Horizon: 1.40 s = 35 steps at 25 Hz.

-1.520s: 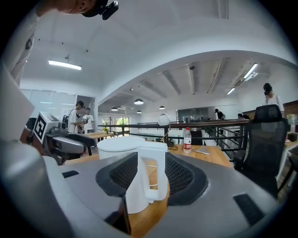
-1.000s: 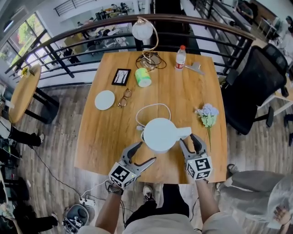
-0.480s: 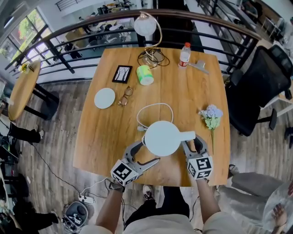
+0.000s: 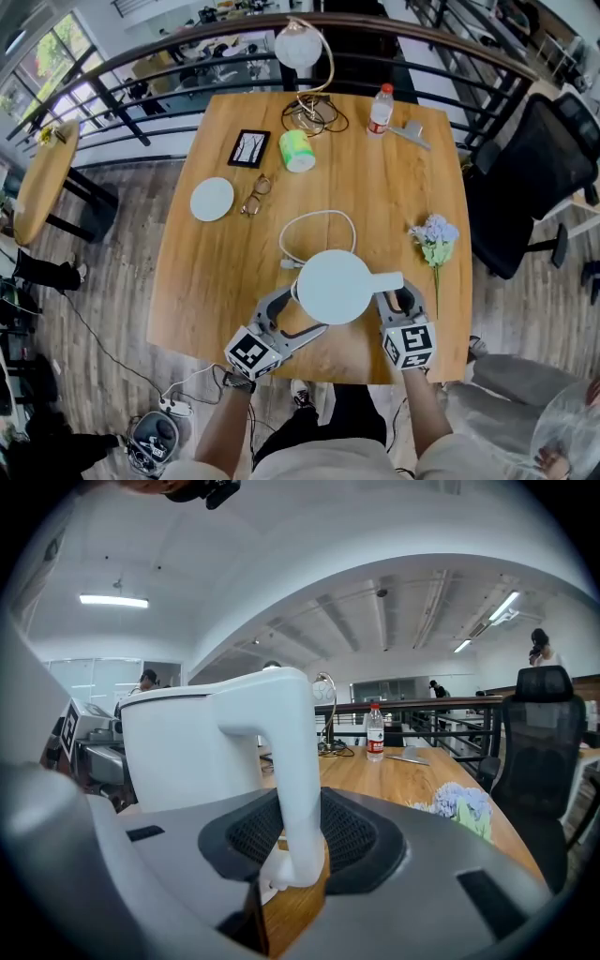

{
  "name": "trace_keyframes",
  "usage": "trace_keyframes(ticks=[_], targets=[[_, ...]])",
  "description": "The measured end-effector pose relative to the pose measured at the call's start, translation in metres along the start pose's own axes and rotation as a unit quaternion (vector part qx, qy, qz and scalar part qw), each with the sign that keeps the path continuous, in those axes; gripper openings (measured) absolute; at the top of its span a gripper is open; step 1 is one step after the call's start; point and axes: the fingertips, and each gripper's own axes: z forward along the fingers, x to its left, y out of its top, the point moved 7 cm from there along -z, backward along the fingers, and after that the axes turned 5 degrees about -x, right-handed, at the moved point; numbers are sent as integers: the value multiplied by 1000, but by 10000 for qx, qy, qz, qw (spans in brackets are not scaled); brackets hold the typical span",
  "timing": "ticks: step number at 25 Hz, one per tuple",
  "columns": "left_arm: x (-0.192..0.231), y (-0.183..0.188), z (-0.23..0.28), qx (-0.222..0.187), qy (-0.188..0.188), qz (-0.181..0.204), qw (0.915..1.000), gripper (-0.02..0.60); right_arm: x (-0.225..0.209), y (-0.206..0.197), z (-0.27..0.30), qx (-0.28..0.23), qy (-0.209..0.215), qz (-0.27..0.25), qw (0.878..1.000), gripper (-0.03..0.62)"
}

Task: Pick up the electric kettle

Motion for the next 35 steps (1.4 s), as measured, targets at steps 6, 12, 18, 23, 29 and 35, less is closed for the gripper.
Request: trace_keyframes(ticks=[6, 12, 18, 23, 29, 35], targets=[[2, 1, 1, -30, -50, -42, 10000, 396, -1, -1, -1, -116, 90, 190, 9997, 123], [6, 8, 0, -280, 140, -208, 9993, 383, 3, 3, -1, -261, 123, 269, 9992, 123], [1, 10, -4, -345, 162, -135, 9992, 391, 8, 7, -9, -556, 284, 187, 9979, 124], [2, 24, -7, -467, 227, -36, 9986, 390, 11, 23, -7, -676, 305, 178, 9971, 124], [-3, 47, -18, -632, 258, 138, 9976, 390, 22, 46, -13, -864, 333, 135, 9956, 124], [-18, 85, -37, -898, 302, 414, 9946, 390, 39, 81, -30, -1201, 385, 133, 9919, 126]])
